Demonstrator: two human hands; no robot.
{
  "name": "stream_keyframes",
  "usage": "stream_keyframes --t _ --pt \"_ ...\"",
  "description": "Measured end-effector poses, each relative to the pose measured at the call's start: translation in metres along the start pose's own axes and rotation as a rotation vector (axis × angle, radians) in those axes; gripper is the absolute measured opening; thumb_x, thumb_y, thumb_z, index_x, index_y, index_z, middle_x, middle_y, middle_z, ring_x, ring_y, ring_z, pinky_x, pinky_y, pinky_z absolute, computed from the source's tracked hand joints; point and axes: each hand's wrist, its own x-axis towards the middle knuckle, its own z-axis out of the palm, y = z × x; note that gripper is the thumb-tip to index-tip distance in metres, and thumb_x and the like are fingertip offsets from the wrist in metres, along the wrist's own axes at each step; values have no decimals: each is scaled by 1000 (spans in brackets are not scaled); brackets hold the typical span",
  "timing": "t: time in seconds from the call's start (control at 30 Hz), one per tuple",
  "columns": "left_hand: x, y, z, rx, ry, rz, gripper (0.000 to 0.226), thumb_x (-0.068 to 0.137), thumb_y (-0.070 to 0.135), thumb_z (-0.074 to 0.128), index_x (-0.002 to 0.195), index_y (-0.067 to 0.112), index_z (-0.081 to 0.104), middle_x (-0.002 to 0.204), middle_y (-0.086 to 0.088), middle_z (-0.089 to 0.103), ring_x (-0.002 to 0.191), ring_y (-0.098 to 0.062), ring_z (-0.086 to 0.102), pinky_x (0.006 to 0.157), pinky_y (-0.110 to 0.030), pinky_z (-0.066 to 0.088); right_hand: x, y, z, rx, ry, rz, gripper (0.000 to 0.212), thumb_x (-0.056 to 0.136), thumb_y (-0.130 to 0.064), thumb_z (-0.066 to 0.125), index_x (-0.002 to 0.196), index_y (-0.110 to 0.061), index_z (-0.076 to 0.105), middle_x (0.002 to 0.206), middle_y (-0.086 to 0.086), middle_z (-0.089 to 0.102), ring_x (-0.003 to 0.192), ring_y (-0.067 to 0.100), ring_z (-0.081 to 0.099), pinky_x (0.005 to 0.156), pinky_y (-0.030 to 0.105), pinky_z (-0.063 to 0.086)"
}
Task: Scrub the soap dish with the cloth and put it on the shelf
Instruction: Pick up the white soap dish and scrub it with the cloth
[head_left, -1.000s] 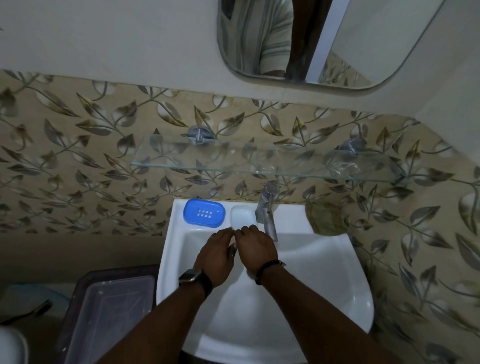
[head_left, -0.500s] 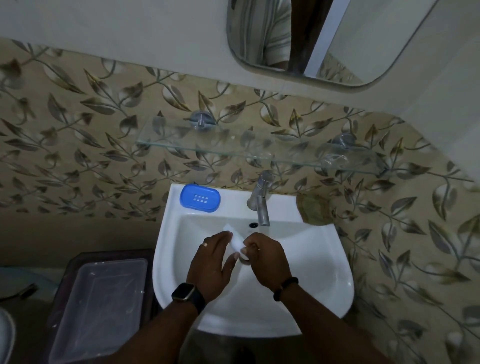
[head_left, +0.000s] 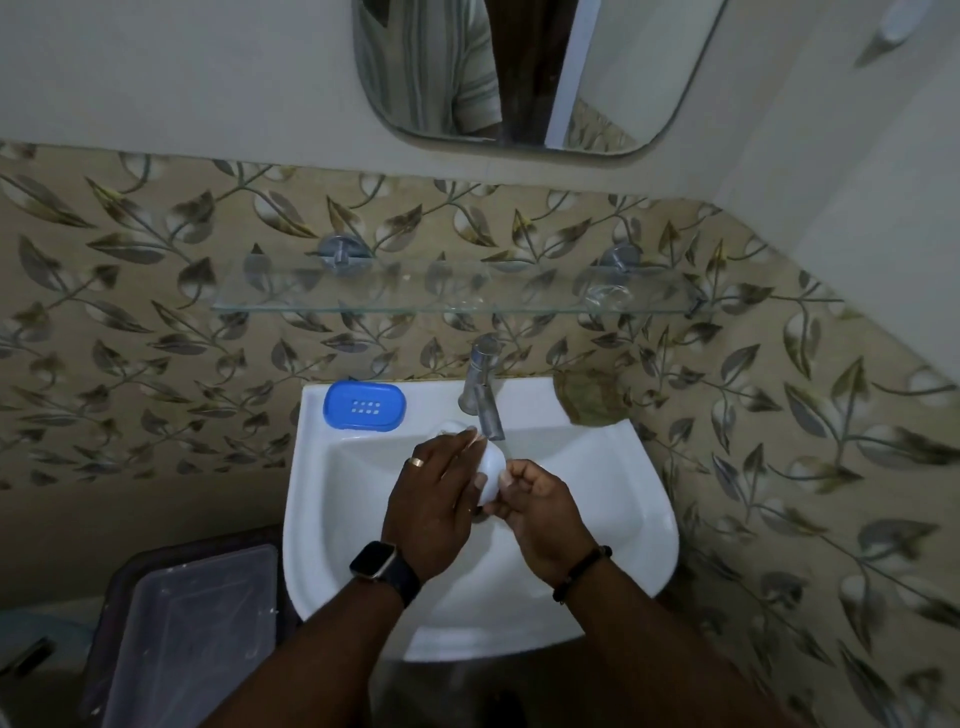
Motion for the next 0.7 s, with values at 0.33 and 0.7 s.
stream_keyframes --t 0.33,0.7 --pt "10 19 -1 -383 157 -515 12 90 11 69 83 20 67 86 1 70 80 -15 66 75 -41 56 -17 -28 -33 -590 -106 -187 9 98 -9 59 92 -10 66 78 0 64 67 13 59 67 24 50" --pt "46 44 -16 -1186 -110 -1125 26 97 33 59 103 12 73 95 -21 72 76 -31 65 53 -32 60 -12 -90 -96 -1310 -366 -809 11 94 -5 60 94 -13 68 102 4 65 97 21 56 79 38 51"
